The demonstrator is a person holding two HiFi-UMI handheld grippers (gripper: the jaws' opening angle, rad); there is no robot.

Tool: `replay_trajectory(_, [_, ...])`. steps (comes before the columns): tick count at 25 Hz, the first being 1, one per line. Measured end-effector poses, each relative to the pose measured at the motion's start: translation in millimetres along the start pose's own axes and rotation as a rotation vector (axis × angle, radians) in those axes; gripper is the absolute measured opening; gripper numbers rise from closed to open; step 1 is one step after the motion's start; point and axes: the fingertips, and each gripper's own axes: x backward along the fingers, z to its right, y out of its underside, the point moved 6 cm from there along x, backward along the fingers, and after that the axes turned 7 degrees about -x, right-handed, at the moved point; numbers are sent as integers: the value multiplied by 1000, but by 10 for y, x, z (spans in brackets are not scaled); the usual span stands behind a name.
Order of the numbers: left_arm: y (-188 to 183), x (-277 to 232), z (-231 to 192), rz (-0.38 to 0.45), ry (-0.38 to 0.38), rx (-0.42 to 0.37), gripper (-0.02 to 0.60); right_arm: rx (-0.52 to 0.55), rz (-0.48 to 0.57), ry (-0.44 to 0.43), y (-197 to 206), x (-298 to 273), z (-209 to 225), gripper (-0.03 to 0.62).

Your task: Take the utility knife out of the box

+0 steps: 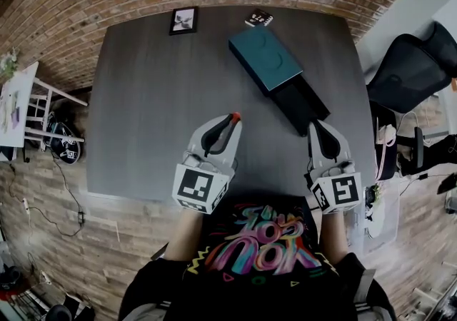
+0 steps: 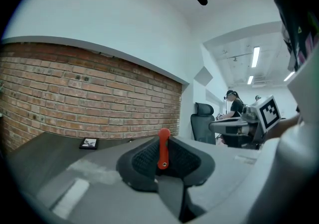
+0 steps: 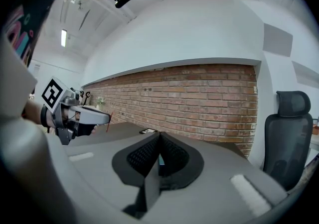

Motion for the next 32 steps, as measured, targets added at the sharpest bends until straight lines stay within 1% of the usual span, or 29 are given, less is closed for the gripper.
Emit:
replay_trajectory(6, [-3,11,-9,-1,-2,10,55,1,2,-14,-28,-33,-9,-2])
replay_trajectory(11, [-4,23,-15,-6,-6,-16,55,-2,0,-38,-51,-28,-56,-3])
replay_trajectory(15, [-6,19,10,-7,17,-16,55,-7,2,-40,-20,3,-88,-3])
replay_trajectory(18, [1,32,12,-12,20,-21,55,-12,6,-41,-3,34,-104,-3])
replay_trajectory(22, [3,36,7,-7,6,-1,55,-9,0,-43,-13,40,-97,-3])
replay_trajectory(26, [19,41,0,-2,15,-38,55,-13,-1,-57,-23,34,-99,-3])
replay_trajectory(31, [30,78,-7,-2,1,-3,55,-10,0,-72,-53,-12,-141,-3])
replay_trajectory(32, [37,86,-20,-1,1,-7,55,-8,0,-76,-59,-25,-159,-3])
